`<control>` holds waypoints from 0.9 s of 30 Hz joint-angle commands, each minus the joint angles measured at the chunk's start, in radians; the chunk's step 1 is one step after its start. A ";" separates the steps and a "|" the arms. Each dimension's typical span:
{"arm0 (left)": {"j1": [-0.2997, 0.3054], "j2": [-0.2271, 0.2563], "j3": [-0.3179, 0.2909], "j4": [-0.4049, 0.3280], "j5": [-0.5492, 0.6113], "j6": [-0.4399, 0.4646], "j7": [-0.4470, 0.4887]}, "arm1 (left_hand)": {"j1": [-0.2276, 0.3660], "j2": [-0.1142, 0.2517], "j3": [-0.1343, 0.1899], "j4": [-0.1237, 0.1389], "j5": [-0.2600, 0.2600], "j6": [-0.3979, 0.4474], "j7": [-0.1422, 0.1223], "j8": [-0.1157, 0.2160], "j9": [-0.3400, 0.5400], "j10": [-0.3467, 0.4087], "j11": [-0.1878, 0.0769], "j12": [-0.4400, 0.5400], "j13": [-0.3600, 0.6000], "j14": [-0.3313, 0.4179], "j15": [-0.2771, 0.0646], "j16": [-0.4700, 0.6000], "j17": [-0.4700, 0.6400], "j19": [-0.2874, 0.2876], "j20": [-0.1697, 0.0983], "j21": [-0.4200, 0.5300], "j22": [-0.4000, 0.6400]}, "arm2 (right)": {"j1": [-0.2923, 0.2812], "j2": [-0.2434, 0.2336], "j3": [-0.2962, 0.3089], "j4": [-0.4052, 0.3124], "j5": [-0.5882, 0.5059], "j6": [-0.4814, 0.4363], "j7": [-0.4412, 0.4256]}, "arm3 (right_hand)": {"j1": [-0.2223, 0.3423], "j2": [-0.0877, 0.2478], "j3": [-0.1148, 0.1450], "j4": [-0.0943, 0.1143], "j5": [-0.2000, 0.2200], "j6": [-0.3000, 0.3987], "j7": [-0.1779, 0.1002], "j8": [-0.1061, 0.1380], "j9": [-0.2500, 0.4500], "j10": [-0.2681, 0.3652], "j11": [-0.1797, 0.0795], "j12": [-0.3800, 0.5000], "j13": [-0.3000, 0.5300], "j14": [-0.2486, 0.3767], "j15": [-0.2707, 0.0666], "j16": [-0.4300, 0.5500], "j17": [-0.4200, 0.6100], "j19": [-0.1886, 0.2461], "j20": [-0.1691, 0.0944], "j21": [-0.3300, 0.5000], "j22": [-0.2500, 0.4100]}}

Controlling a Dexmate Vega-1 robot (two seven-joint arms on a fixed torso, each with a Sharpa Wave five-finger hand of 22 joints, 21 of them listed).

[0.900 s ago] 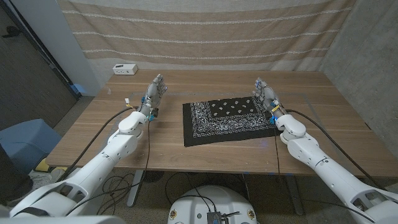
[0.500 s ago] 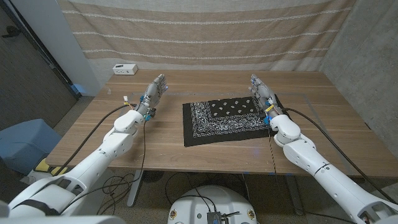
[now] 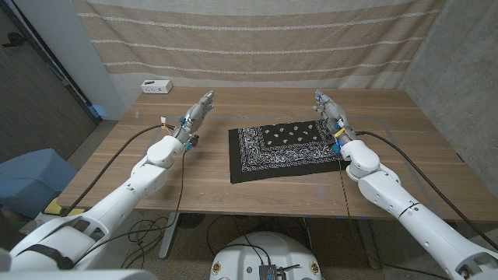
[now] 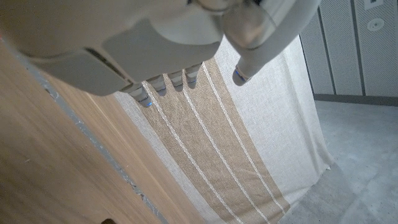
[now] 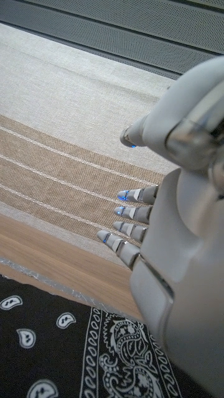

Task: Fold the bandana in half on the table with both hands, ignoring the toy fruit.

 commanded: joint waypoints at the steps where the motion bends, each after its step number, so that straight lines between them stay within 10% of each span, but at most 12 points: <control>1: 0.007 0.028 0.044 -0.065 0.220 -0.028 0.150 | 0.020 0.023 0.005 -0.013 -0.007 0.026 -0.001 0.008 0.002 0.021 0.003 0.007 0.005 0.007 0.020 0.003 0.002 0.008 0.025 -0.002 0.003 | 0.046 -0.042 -0.004 0.017 -0.034 -0.077 -0.002 | 0.023 0.004 0.011 -0.016 0.004 0.015 -0.003 0.008 0.004 0.010 0.002 0.006 0.001 0.008 0.004 0.002 0.002 -0.004 0.021 0.003 0.004; 7: 0.032 0.061 0.047 -0.135 0.295 0.001 0.203 | 0.032 0.021 0.010 -0.023 -0.019 0.067 -0.002 0.005 0.003 0.063 0.024 0.010 0.006 0.026 0.050 0.000 0.004 0.010 0.095 -0.010 0.006 | 0.074 -0.056 -0.016 0.026 -0.059 -0.120 -0.009 | 0.043 0.010 0.024 -0.032 0.001 0.026 -0.010 0.008 0.005 0.018 0.001 0.006 0.001 0.015 0.007 0.002 0.002 -0.006 0.043 0.002 0.005; 27: 0.105 0.158 0.039 -0.293 0.493 0.011 0.285 | 0.047 0.021 0.020 -0.036 -0.036 0.126 -0.002 0.002 0.004 0.117 0.019 0.012 0.007 0.097 0.055 0.009 0.005 0.059 0.097 -0.001 0.009 | 0.113 -0.095 -0.045 -0.021 -0.140 -0.274 -0.075 | 0.077 0.015 0.044 -0.062 -0.007 0.031 -0.020 0.003 0.005 0.045 0.000 0.010 0.002 0.031 -0.001 0.002 0.002 -0.002 0.048 0.003 0.006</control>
